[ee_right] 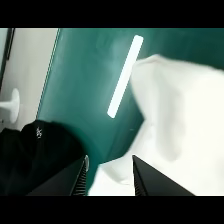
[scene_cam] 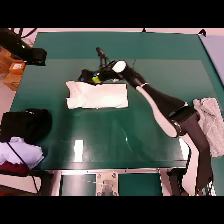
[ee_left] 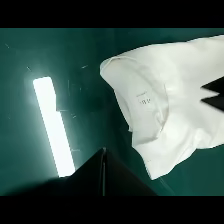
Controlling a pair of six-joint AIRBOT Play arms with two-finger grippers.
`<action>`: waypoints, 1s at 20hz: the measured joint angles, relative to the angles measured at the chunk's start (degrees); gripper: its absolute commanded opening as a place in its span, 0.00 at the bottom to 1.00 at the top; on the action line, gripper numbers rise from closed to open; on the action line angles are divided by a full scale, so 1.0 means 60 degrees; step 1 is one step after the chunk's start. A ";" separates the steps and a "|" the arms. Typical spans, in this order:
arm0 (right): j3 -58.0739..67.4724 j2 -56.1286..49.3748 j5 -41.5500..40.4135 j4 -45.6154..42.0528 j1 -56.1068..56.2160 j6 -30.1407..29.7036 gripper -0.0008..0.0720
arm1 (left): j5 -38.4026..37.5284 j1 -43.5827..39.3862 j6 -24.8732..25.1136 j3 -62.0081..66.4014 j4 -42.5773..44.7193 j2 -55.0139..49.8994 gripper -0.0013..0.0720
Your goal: Fold the shirts.
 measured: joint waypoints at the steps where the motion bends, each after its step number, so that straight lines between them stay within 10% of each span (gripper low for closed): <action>1: 0.0000 0.0149 0.0291 -0.0004 -0.0437 0.0007 0.47 | -0.0040 0.0015 0.0029 0.0011 -0.0004 0.0066 0.05; 4: 0.0004 0.0736 0.1898 -0.0299 -0.2084 0.0135 0.48 | -0.0117 0.0040 0.0091 0.0007 0.0000 0.0076 0.05; 10: -0.1297 0.1563 0.4554 -0.2076 -0.4419 0.0750 0.78 | -0.0175 0.0058 0.0113 0.0004 0.0015 0.0069 0.05; 18: -0.4317 0.1545 0.3147 -0.1486 -0.3789 0.0069 0.78 | -0.0186 0.0047 0.0058 0.0007 0.0007 0.0084 0.05; 19: -0.4444 0.1504 0.2954 -0.1191 -0.3581 0.0000 0.74 | -0.0186 0.0051 0.0055 0.0007 0.0007 0.0080 0.05; 20: -0.4532 0.1464 0.2721 -0.0991 -0.3388 -0.0073 0.35 | -0.0186 0.0055 0.0055 0.0007 0.0011 0.0084 0.05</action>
